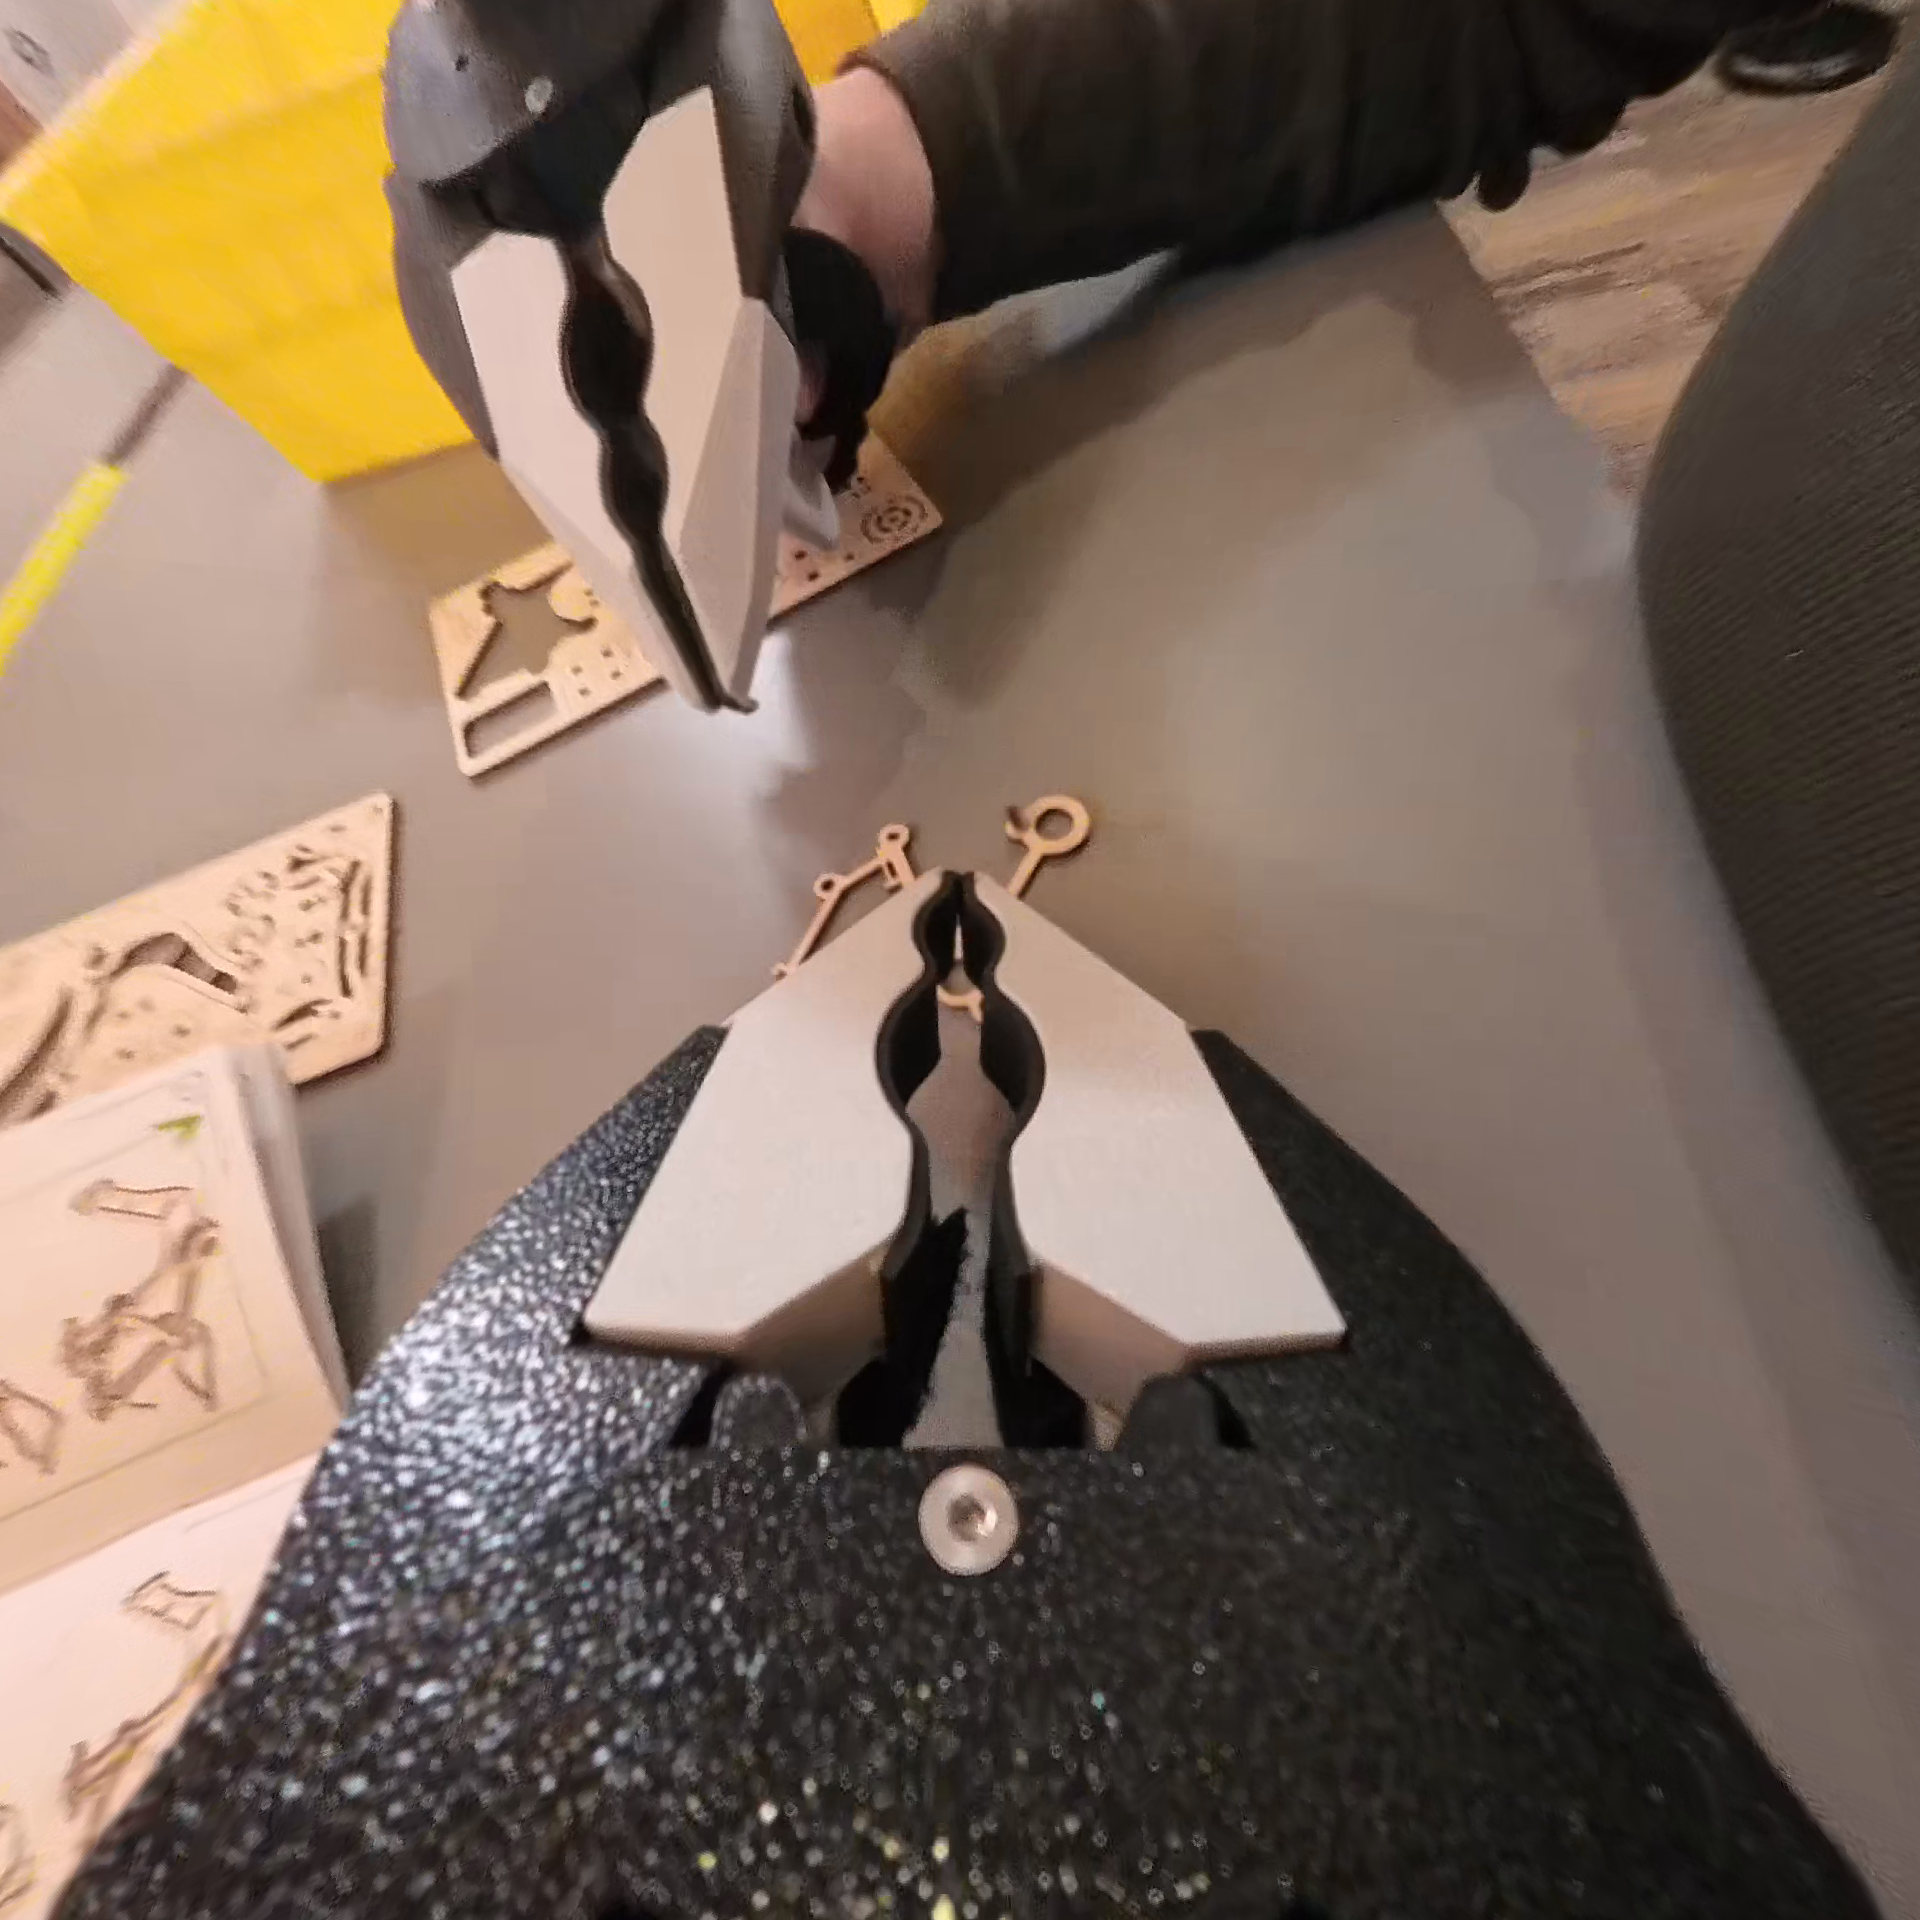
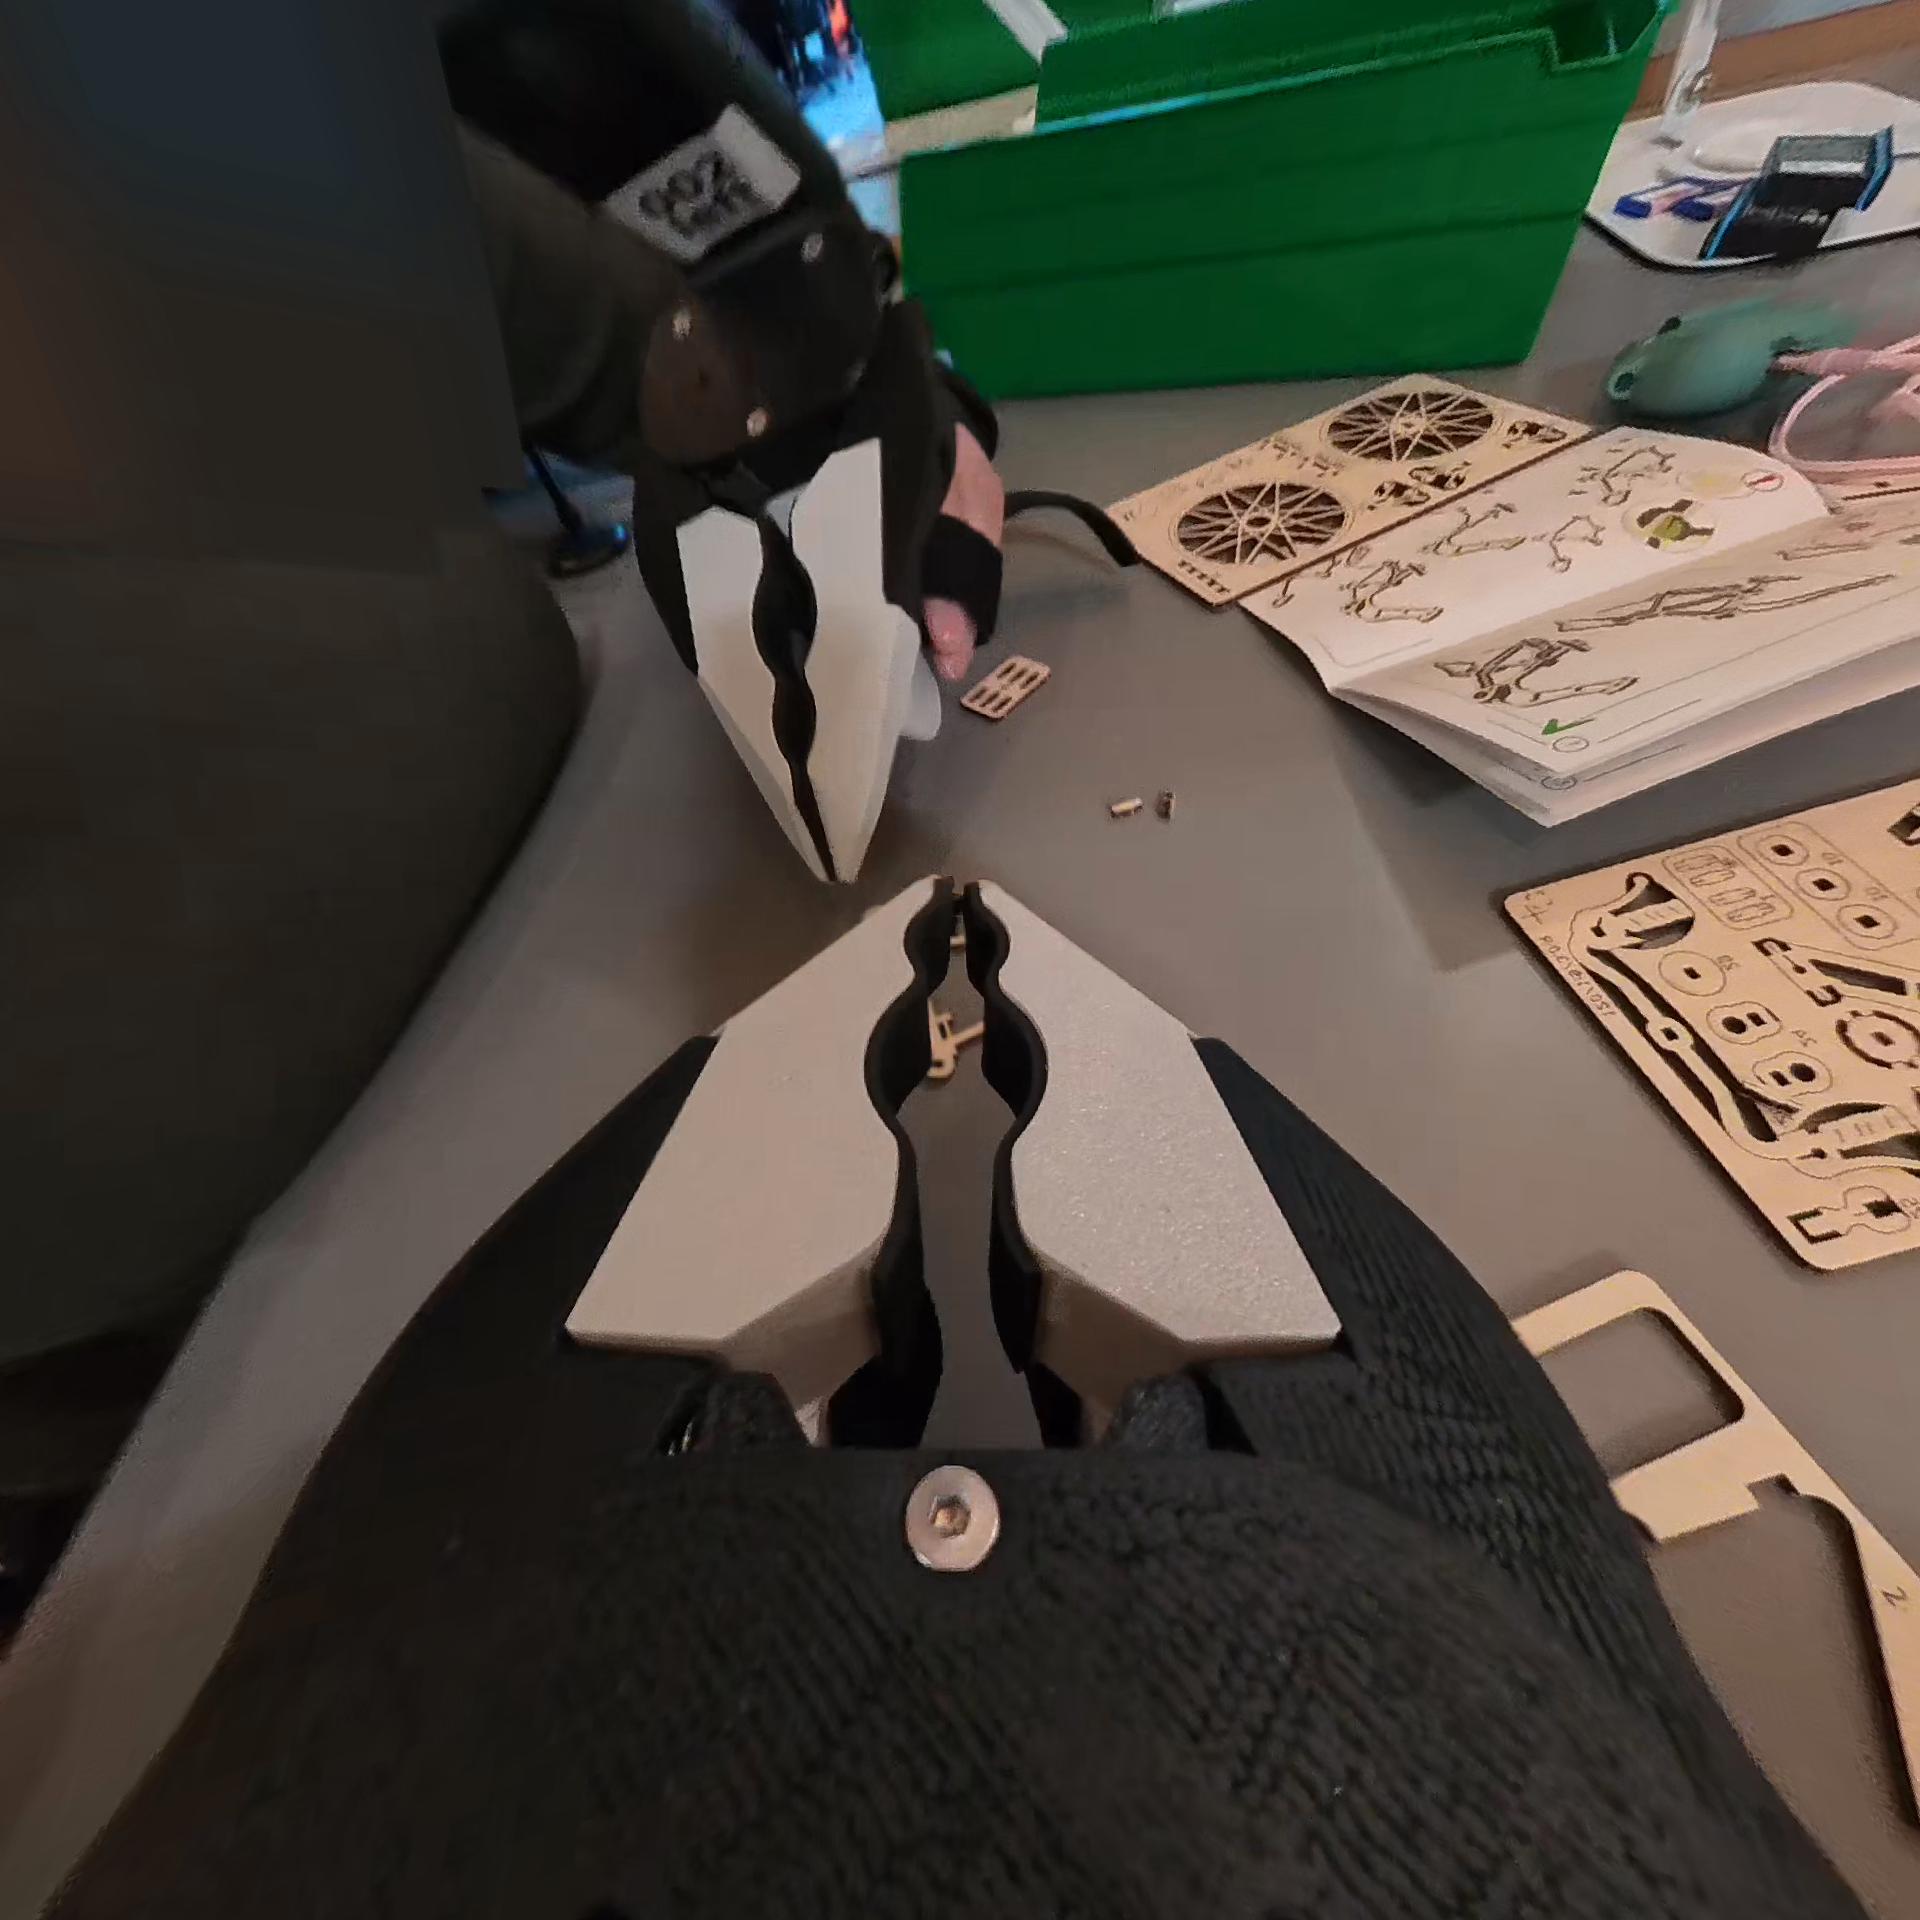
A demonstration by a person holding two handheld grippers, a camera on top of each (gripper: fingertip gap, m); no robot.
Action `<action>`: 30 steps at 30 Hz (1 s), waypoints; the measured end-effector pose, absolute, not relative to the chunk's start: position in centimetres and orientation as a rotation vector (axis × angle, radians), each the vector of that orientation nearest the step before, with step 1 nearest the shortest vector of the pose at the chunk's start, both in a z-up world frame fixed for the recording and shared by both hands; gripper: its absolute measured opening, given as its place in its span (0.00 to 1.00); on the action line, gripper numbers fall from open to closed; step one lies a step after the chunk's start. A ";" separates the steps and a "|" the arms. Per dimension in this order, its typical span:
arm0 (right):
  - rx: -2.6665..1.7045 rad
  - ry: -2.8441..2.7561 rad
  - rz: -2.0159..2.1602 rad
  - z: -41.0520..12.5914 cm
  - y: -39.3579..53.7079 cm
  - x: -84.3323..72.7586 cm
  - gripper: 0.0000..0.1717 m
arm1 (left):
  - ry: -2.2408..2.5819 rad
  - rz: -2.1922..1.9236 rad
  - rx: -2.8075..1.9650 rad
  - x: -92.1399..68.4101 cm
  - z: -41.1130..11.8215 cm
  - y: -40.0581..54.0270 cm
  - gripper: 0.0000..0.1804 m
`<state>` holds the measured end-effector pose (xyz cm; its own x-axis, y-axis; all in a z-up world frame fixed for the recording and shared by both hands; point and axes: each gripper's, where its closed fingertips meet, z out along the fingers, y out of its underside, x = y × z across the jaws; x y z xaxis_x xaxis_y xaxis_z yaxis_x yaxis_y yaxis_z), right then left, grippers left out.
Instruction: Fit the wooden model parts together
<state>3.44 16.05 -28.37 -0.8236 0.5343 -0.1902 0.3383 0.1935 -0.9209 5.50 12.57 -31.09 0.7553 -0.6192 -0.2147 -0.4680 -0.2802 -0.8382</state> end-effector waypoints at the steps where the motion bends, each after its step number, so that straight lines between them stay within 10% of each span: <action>1: -0.869 -2.271 1.732 -27.9 16.0 3.5 0.00 | 0.833 -0.155 -1.919 5.6 -31.0 12.7 0.00; 10: -0.973 -1.968 2.030 -23.8 14.9 4.1 0.00 | 0.471 -0.397 -1.825 5.7 -26.6 15.1 0.15; 30: -0.638 -2.020 1.762 -23.9 13.9 5.8 0.00 | 0.524 -0.402 -1.735 7.0 -25.3 15.3 0.00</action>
